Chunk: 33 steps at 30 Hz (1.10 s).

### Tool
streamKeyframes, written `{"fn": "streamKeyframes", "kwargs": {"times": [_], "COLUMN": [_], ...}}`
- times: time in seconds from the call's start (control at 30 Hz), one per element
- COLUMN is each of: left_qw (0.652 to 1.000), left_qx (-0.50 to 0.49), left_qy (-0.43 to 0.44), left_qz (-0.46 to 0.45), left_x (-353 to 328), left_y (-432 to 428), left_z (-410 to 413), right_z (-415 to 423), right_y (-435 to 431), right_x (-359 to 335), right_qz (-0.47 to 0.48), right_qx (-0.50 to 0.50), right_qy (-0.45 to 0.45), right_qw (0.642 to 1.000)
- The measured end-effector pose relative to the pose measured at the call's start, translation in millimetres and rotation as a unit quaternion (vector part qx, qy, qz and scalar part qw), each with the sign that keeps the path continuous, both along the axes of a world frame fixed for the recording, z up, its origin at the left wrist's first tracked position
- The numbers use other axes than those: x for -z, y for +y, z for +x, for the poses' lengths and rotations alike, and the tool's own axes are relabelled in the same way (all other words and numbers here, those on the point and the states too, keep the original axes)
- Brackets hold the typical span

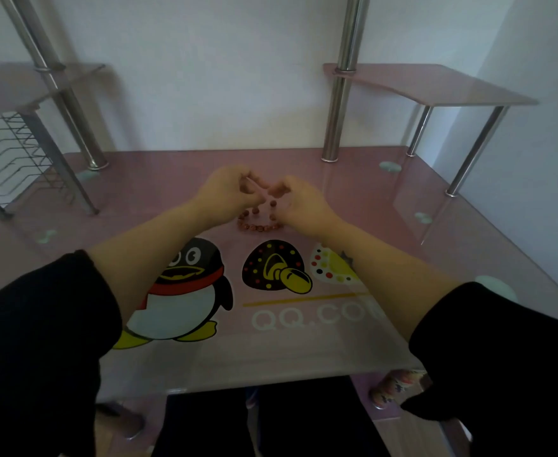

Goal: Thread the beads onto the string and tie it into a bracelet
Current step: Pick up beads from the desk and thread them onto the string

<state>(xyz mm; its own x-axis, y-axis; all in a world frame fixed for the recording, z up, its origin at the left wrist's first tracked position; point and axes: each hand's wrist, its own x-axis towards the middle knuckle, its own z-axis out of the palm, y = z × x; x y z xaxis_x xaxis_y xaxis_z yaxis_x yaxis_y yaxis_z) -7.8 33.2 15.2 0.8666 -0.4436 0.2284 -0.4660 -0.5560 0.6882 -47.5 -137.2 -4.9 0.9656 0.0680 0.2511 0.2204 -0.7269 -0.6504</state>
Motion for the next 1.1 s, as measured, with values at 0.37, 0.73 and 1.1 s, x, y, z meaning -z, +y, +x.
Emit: {"fn": "streamKeyframes", "kwargs": {"times": [0.37,0.73,1.1], "left_qw": [0.995,0.977,0.995], "left_qx": [-0.018,0.006,-0.001], "left_qy": [-0.05,-0.042,0.014], "left_qz": [0.087,0.21,0.101], "left_x": [0.3,18.4,5.1], "left_y": [-18.8,-44.7,-16.3], "left_z": [20.6,49.6,41.6], "right_z": [4.3,15.9,21.0], "right_y": [-6.4,-17.3,-8.2], "right_x": [-2.5,11.1,7.8], "right_qz": [0.191,0.072,0.076], "right_qx": [0.062,0.128,0.135], "right_qy": [0.081,0.037,-0.007], "right_qw": [0.976,0.988,0.988]}}
